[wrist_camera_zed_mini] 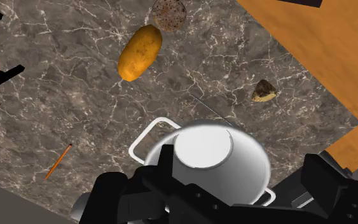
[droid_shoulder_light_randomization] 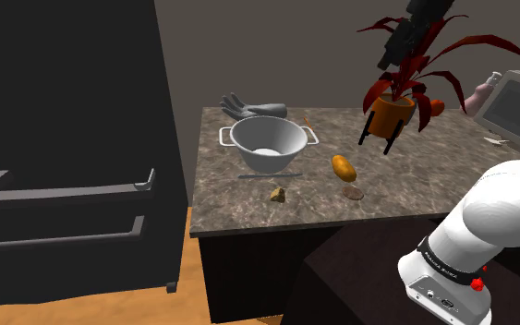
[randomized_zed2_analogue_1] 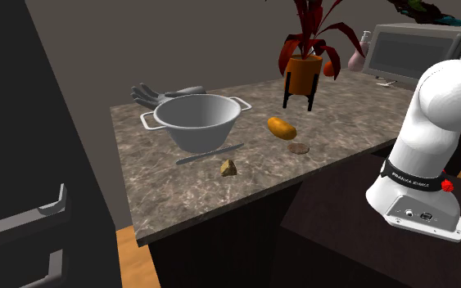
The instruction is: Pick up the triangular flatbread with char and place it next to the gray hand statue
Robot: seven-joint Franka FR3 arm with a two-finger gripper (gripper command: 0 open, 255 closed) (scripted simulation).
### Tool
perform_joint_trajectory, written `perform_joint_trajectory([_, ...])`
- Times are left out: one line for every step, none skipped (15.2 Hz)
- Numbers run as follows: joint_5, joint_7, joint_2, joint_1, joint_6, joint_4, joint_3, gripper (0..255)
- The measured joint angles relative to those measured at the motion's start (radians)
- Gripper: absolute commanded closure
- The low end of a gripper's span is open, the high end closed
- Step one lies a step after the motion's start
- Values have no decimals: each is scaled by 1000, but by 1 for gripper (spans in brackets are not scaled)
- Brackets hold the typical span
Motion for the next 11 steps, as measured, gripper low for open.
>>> perform_joint_trajectory([0, 0, 0, 0, 0, 0, 0, 0])
perform_joint_trajectory([0, 1, 1, 2, 13, -13, 5, 0])
perform_joint_trajectory([1, 5, 6, 7, 34, -32, 16, 0])
perform_joint_trajectory([2, 11, 12, 13, 57, -51, 31, 0])
perform_joint_trajectory([2, 13, 16, 18, 81, -73, 42, 0])
perform_joint_trajectory([2, 16, 25, 23, 114, -101, 54, 0])
perform_joint_trajectory([1, 19, 37, 28, 134, -112, 65, 0])
perform_joint_trajectory([0, 21, 48, 34, 161, -131, 77, 0])
perform_joint_trajectory([-1, 23, 65, 38, 192, -147, 87, 0])
perform_joint_trajectory([-2, 27, 78, 44, 221, -166, 100, 0])
perform_joint_trajectory([-3, 31, 84, 50, 250, -193, 113, 0])
